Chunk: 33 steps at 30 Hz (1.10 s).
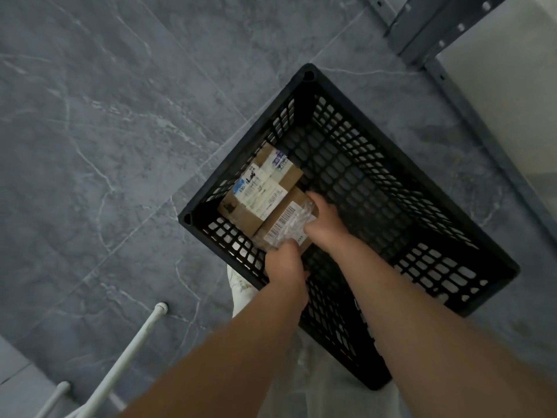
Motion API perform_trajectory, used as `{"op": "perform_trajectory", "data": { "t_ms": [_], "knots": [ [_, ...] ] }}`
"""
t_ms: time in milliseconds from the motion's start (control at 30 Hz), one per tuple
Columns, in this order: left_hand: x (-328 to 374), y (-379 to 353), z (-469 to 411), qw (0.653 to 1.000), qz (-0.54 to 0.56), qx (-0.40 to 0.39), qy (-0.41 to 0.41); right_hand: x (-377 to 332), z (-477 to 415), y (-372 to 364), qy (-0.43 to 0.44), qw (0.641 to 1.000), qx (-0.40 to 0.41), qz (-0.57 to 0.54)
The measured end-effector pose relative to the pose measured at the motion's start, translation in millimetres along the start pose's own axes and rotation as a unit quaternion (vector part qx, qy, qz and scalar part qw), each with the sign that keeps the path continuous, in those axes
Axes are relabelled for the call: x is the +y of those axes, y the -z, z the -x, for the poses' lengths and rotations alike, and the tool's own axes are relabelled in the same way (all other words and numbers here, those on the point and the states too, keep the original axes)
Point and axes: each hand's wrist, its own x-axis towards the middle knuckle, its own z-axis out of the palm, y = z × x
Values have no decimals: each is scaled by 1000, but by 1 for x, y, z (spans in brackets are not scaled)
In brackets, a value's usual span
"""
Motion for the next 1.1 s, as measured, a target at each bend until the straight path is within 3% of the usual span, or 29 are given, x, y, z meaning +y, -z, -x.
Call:
{"op": "perform_trajectory", "data": {
  "t_ms": [133, 333, 567, 733, 833, 933, 1000, 1100],
  "knots": [
    [7, 1, -2, 1000, -17, 5, 12, 3, 10, -3, 4, 1000, -13, 18],
    [31, -4, 31, 995, -90, -25, -48, -15, 52, 4, -30, 994, 18, 107],
    [83, -9, 125, 971, -159, -23, -179, -84, 131, 55, 48, 981, 29, 187],
    [139, -9, 220, 939, -192, -33, -283, -176, 198, 106, 101, 957, 108, 248],
    [183, 2, 301, 889, -233, -21, -394, -248, 264, 136, 175, 937, 171, 249],
    [220, 22, 398, 790, -310, -20, -529, -313, 349, 167, 288, 892, 229, 262],
    [240, 42, 466, 716, -344, 28, -606, -346, 410, 188, 354, 849, 271, 285],
    [254, 79, 575, 625, -276, 111, -722, -377, 507, 219, 426, 770, 351, 319]
  ]
}}
